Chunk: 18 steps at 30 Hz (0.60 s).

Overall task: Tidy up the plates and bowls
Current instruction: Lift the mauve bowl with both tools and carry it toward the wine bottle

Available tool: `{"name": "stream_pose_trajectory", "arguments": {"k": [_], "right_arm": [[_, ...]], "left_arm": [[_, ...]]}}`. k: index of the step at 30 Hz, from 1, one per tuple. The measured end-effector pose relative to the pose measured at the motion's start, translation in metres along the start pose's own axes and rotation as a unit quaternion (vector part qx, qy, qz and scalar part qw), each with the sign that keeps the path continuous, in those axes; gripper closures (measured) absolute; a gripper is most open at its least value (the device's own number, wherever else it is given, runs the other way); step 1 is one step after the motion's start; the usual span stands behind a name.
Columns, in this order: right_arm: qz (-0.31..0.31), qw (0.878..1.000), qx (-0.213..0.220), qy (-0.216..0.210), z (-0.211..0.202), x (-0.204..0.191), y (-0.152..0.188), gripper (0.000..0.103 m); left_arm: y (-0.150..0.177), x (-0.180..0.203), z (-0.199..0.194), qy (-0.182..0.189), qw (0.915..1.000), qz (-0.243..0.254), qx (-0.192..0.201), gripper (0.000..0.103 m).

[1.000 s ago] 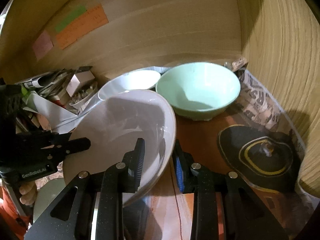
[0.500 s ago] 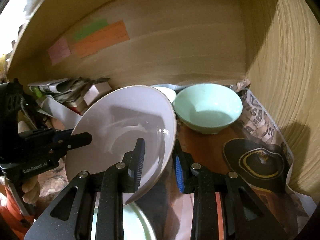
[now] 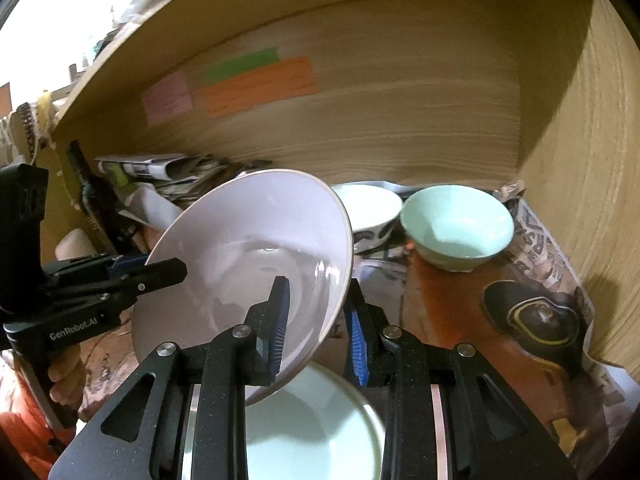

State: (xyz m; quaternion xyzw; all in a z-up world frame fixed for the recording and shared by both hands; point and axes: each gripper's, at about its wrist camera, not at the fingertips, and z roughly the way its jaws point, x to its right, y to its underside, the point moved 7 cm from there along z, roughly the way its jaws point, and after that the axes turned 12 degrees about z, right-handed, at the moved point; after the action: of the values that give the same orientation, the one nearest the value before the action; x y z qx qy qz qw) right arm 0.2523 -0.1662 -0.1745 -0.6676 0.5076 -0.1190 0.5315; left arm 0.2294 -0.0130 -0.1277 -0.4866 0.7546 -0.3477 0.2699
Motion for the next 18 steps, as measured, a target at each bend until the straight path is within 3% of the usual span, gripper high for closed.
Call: {"name": "stream_pose_trajectory", "arguments": {"k": [18], "right_arm": [[-0.014,0.999,-0.032,-0.039,0.005,-0.061,0.046,0.078]], "left_arm": [[0.061,-0.032,-0.058,-0.031,0.9986,-0.043,-0.003,0.078]]}}
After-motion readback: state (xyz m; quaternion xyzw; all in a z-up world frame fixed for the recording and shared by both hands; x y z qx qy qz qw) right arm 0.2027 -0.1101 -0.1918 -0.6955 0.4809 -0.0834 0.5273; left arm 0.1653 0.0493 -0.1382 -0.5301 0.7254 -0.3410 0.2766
